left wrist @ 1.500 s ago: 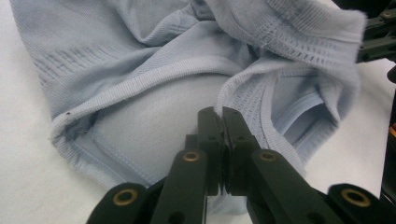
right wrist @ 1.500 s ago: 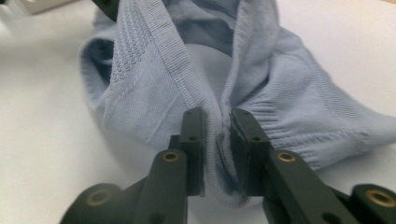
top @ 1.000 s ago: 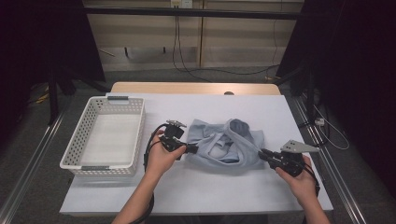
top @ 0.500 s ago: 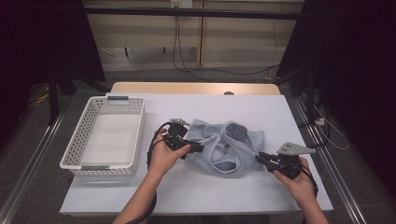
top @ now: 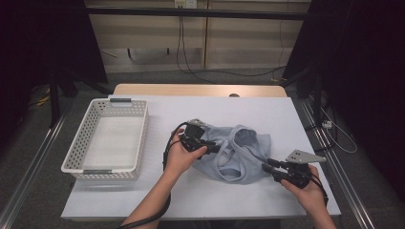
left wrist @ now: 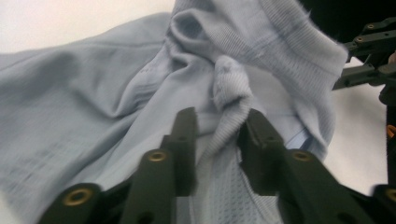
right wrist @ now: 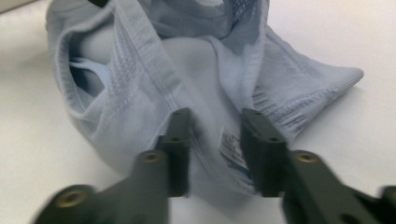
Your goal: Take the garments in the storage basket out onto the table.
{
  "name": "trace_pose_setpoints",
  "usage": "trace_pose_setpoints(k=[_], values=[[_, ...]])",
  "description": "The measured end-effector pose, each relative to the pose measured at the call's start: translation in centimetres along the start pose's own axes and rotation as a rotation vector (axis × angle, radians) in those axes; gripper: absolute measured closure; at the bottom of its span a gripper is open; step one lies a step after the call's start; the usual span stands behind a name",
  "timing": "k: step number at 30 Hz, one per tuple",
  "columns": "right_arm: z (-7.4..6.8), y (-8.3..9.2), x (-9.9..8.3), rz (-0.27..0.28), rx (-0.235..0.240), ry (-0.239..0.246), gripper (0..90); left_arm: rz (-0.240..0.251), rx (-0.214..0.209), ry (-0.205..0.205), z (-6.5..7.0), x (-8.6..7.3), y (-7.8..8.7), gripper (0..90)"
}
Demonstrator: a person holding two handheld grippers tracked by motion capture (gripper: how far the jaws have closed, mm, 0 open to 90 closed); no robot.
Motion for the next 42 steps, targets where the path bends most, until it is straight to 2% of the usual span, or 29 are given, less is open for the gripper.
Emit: trace_pose_setpoints(k=[1,5,7,11,13,15,26,30,32,34,35,38,42], values=[[-0.1,0.1,0.1,0.004,0.002,-0.003,56.5,0.005,-0.006,-0.005,0.1,0.0,-0.1,73.4],[-0.6,0.4,0.7,0.026,0.023,-0.011,50.9,-0.004,-0.015,0.001,0.3,-0.1,0.0,83.2],[-1.0,0.4,1.1,0.032,0.036,-0.009,48.3,-0.011,-0.017,0.019,0.3,-0.2,0.1,85.5],[-2.2,0.0,1.9,0.043,0.064,0.014,43.1,-0.017,-0.010,0.027,0.2,-0.5,0.5,87.2],[-2.7,-0.2,2.3,0.046,0.072,0.023,42.7,-0.019,-0.005,0.024,0.2,-0.6,0.6,87.3],[-3.1,-0.5,2.6,0.034,0.076,-0.004,42.8,-0.018,-0.005,0.032,0.3,-0.7,0.7,87.5],[-4.1,-1.5,4.3,0.064,0.079,-0.010,46.3,-0.017,0.003,0.048,0.6,-1.3,1.5,87.7],[-4.3,-1.7,4.9,0.097,0.078,-0.031,56.6,-0.021,-0.002,0.045,0.7,-1.4,1.5,87.7],[-4.4,-1.7,5.1,0.108,0.074,-0.030,67.1,-0.026,0.000,0.046,0.7,-1.4,1.3,87.7],[-4.5,-1.4,5.1,0.111,0.100,-0.042,83.0,-0.037,-0.005,0.041,0.8,-1.5,1.3,87.8],[-4.5,-1.3,5.1,0.113,0.104,-0.052,86.6,-0.035,-0.004,0.039,0.8,-1.4,1.3,87.8],[-3.6,-0.9,4.8,0.112,0.084,-0.070,88.2,-0.027,-0.001,0.041,0.7,-1.3,1.3,87.7],[-1.9,-0.4,3.5,0.094,0.054,-0.108,88.2,-0.022,0.012,0.053,0.5,-1.2,1.4,87.6]])
Point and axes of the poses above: each handheld gripper's, and its own axes: y roughly backward along the jaws, x roughly out of its top, z roughly to its right, the point moved 7 cm from there along -y, roughly forward along the jaws, and after that the axes turned 11 degrees about -x, right-handed, at the moved point
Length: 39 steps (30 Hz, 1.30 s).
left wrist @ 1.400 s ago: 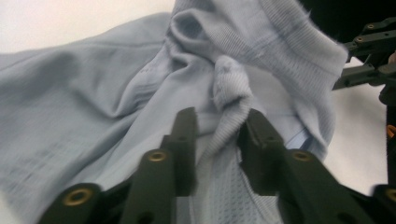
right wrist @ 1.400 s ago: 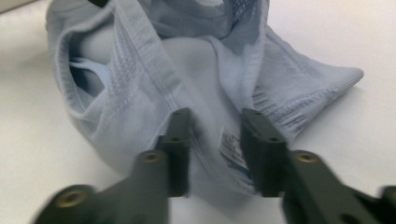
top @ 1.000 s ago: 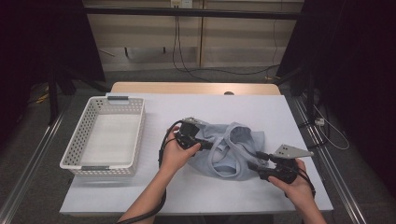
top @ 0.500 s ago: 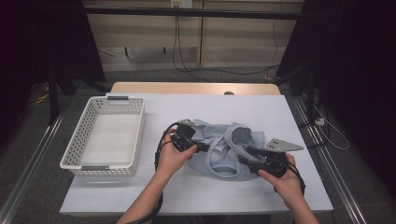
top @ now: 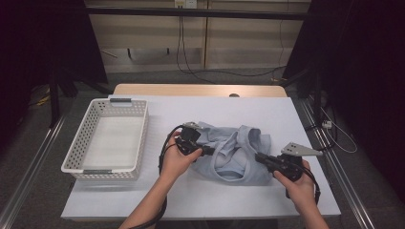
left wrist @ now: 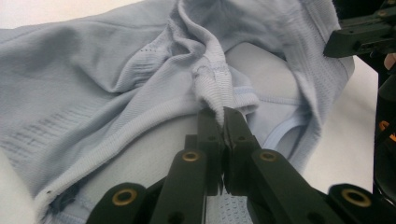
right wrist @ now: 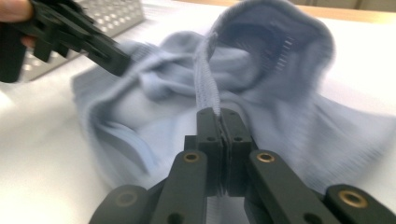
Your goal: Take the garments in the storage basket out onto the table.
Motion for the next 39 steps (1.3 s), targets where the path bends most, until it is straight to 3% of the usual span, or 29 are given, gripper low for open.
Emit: trace_pose_setpoints(k=[3,6,8,13,18,21,22,26,28,32,39], values=[[1.4,0.5,-0.9,-0.016,-0.033,-0.026,88.2,0.002,-0.008,-0.002,0.0,0.2,0.0,87.6],[1.9,0.6,-1.5,-0.025,-0.032,-0.038,86.3,0.004,-0.011,-0.003,0.1,0.3,0.0,87.6],[1.6,0.6,-1.3,-0.018,-0.028,-0.023,84.4,0.005,-0.016,-0.006,0.3,0.4,-0.1,87.7],[0.6,0.2,-0.1,0.003,-0.038,-0.004,65.5,0.006,-0.016,-0.005,0.3,0.4,0.0,87.7],[-0.1,-0.6,1.1,0.000,-0.040,0.014,59.3,0.008,-0.019,-0.004,0.3,0.4,0.0,87.7],[0.1,-1.0,1.6,0.002,-0.046,0.010,62.8,0.005,-0.021,-0.003,0.1,0.4,0.2,87.6],[0.1,-1.1,1.8,0.005,-0.040,0.005,70.5,0.007,-0.021,0.000,0.1,0.4,0.2,87.6],[0.4,-1.3,2.2,0.007,-0.020,-0.015,86.3,0.008,-0.025,-0.001,0.1,0.4,0.2,87.2],[0.5,-1.3,2.2,0.018,0.003,-0.036,88.0,0.008,-0.025,0.006,0.0,0.4,0.1,85.8],[0.8,-1.5,1.9,0.006,0.000,-0.052,88.4,-0.006,-0.023,0.026,-0.4,0.2,-0.1,78.8],[0.5,-1.7,1.7,0.002,0.008,-0.047,88.4,0.015,-0.040,0.013,-0.4,0.7,-0.5,69.3]])
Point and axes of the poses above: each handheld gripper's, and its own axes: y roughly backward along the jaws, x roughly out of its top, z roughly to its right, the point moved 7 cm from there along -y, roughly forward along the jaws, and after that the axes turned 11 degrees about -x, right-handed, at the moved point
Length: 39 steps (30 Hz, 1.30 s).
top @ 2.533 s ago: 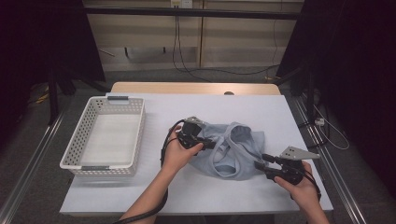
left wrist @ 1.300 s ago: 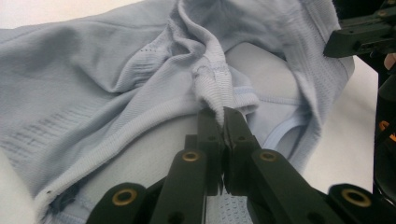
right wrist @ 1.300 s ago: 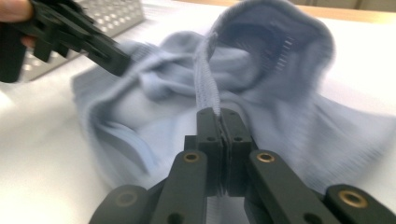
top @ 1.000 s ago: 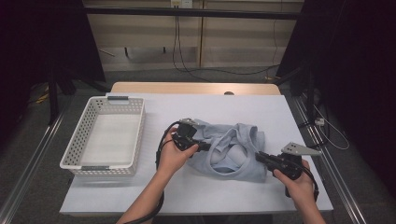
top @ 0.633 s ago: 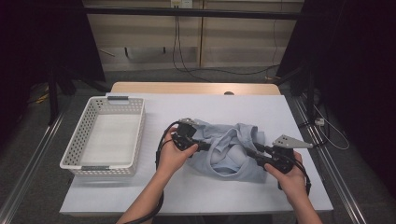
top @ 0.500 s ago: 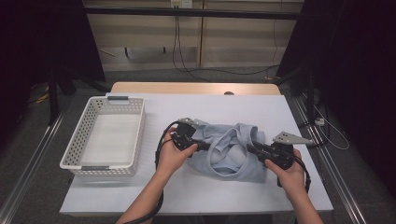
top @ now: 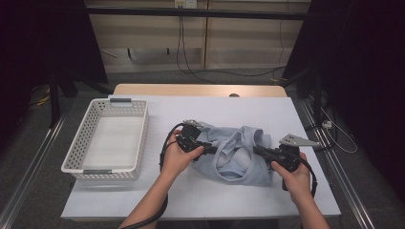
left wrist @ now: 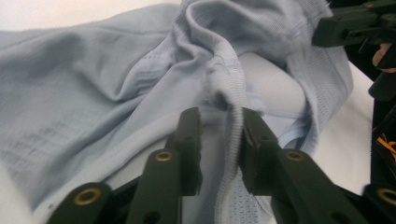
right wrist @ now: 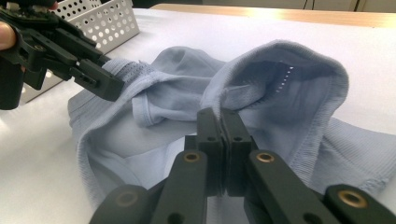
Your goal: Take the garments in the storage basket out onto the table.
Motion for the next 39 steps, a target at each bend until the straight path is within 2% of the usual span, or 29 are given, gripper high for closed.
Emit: trace_pose_setpoints(k=[2,7,11,14,20,26,30,39], values=[[-0.2,-0.2,-0.1,-0.007,0.004,0.006,88.4,0.003,-0.002,-0.005,0.0,0.2,0.0,70.7],[-0.9,-0.7,0.0,-0.021,0.000,0.024,88.4,0.001,-0.044,-0.028,0.8,0.3,-0.7,79.5],[-1.2,-0.9,0.2,-0.022,0.007,0.030,88.4,0.005,-0.047,-0.023,1.0,0.4,-0.4,87.5],[-1.3,-0.8,0.6,-0.016,0.011,0.030,88.4,0.020,-0.046,-0.009,0.9,0.5,0.4,88.0],[-1.1,0.2,1.7,0.032,0.001,0.012,88.4,0.041,-0.047,0.012,0.9,0.7,2.0,88.2],[-0.5,1.4,3.1,0.081,-0.012,0.000,88.5,0.058,-0.045,0.015,1.0,1.4,3.6,88.2],[-0.4,2.0,4.1,0.107,-0.014,-0.002,88.5,0.050,-0.032,0.005,0.9,2.0,4.5,88.2],[-0.7,2.1,5.9,0.143,-0.011,0.013,88.5,0.047,-0.033,-0.002,0.9,3.6,5.2,88.3]])
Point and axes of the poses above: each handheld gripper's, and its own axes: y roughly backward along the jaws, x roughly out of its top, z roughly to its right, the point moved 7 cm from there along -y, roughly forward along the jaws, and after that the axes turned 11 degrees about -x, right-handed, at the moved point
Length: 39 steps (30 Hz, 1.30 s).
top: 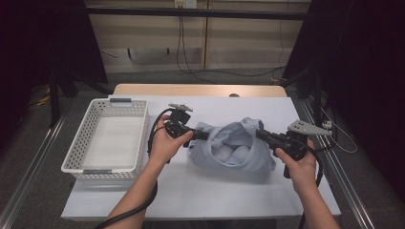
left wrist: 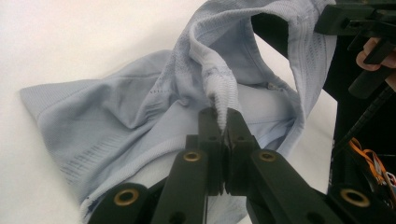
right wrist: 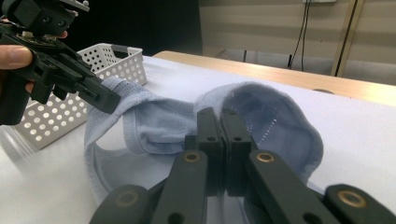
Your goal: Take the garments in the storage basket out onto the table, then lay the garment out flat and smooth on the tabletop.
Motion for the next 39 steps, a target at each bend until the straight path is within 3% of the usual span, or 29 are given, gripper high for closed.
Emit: trace_pose_setpoints(k=[12,21,35,39], values=[[0.2,-0.4,0.5,0.018,0.011,0.001,88.5,0.013,0.002,0.006,-0.2,1.2,1.2,88.3],[-0.3,-0.1,0.9,0.021,0.018,0.013,88.5,0.023,-0.001,0.016,0.3,1.2,1.7,88.3],[-0.9,-0.8,1.9,0.030,0.025,0.030,88.4,0.032,0.008,0.030,-0.1,1.1,2.4,88.3],[-0.9,-0.6,1.8,0.030,0.019,0.031,88.4,0.031,0.015,0.016,0.2,1.3,2.4,88.3]])
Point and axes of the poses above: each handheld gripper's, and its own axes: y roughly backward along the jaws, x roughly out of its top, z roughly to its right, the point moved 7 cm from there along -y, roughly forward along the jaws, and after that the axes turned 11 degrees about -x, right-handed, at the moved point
